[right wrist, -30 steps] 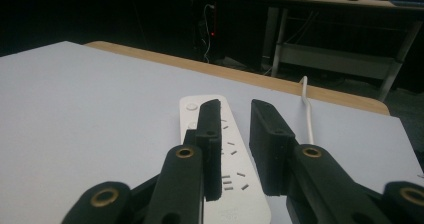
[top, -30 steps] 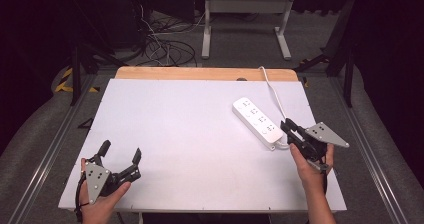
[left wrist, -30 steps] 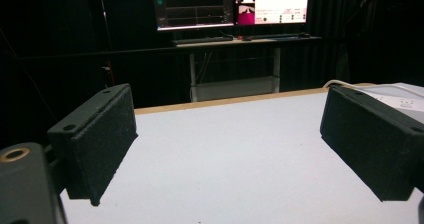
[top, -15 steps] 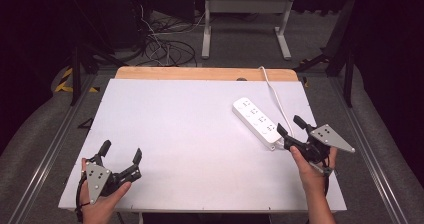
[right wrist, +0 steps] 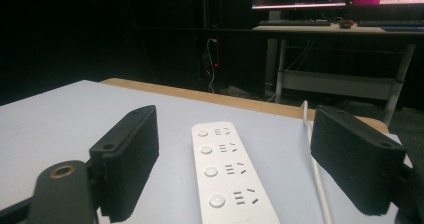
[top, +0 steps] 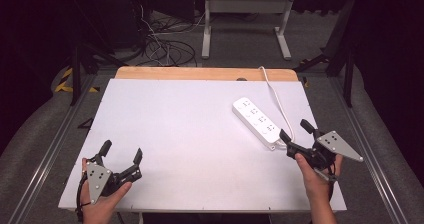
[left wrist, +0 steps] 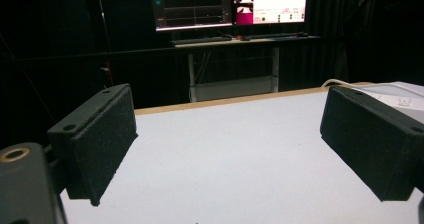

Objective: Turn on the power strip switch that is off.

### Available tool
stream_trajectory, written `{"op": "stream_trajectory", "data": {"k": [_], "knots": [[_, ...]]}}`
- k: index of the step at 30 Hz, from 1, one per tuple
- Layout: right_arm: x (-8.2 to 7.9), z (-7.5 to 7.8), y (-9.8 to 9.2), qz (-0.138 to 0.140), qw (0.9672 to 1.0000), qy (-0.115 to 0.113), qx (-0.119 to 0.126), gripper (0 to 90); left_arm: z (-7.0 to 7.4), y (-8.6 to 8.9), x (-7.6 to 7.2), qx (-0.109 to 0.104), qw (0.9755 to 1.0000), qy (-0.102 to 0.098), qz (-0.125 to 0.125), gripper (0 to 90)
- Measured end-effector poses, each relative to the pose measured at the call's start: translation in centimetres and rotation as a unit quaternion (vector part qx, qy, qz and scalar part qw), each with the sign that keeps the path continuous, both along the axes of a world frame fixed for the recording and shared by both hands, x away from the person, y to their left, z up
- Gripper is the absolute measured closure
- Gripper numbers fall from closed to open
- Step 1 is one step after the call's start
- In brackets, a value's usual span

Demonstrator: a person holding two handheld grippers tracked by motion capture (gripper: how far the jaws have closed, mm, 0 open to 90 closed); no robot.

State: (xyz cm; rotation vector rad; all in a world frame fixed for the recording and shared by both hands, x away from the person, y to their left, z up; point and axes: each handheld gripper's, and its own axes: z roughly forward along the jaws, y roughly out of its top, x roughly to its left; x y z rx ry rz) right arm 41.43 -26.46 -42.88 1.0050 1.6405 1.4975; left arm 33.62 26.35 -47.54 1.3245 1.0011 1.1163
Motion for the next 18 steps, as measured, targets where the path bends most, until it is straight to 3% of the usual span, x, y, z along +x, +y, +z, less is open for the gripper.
{"op": "stream_trajectory", "data": {"k": [18], "knots": [[-1.4, 0.5, -0.7, -0.008, 0.9997, -0.020, 0.011, 21.9, 0.1, 0.0, 0.0, -0.005, 1.0000, -0.003, 0.001, 7.7]]}}
